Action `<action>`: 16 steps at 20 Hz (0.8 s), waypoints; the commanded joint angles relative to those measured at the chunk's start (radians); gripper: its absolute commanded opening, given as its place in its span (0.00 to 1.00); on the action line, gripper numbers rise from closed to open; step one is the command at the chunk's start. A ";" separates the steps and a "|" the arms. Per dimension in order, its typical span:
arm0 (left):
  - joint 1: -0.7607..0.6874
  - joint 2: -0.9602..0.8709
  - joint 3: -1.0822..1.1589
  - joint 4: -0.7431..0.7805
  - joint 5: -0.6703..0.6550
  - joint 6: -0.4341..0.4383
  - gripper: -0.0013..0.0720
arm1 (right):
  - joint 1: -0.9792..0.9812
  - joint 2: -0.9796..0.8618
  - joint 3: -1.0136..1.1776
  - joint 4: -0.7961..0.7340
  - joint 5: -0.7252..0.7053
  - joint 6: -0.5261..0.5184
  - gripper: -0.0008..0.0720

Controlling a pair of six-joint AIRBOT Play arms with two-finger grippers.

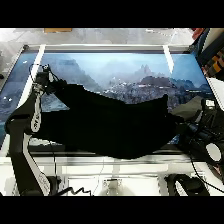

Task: Fold the clothes and pants, and hang the long-sleeved shirts on hangers.

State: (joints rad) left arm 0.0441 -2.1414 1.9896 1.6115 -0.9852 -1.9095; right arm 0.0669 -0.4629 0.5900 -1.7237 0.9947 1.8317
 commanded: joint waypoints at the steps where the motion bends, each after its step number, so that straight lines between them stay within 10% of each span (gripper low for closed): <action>1: 0.003 0.002 0.004 0.012 -0.014 0.006 0.28 | -0.001 0.001 0.000 0.001 0.000 0.000 0.05; 4: 0.003 0.013 0.004 0.012 0.019 0.006 0.20 | -0.001 0.001 0.000 0.001 0.000 0.000 0.05; 5: 0.002 0.014 0.005 0.011 0.039 0.006 0.49 | -0.001 0.001 0.000 0.000 0.000 0.000 0.05; 6: -0.007 0.015 0.004 0.008 0.047 0.006 1.00 | -0.001 0.001 0.000 0.000 0.000 0.000 0.05; 9: -0.039 0.010 0.004 0.021 0.048 0.161 0.97 | -0.001 0.001 0.000 0.001 -0.004 0.000 0.05; 16: -0.084 -0.014 0.004 0.255 -0.068 0.163 0.67 | -0.001 0.001 -0.001 0.003 -0.014 0.001 0.05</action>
State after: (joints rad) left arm -0.0292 -2.1452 1.9938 1.7905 -0.9943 -1.7630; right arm 0.0669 -0.4625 0.5888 -1.7226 0.9874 1.8320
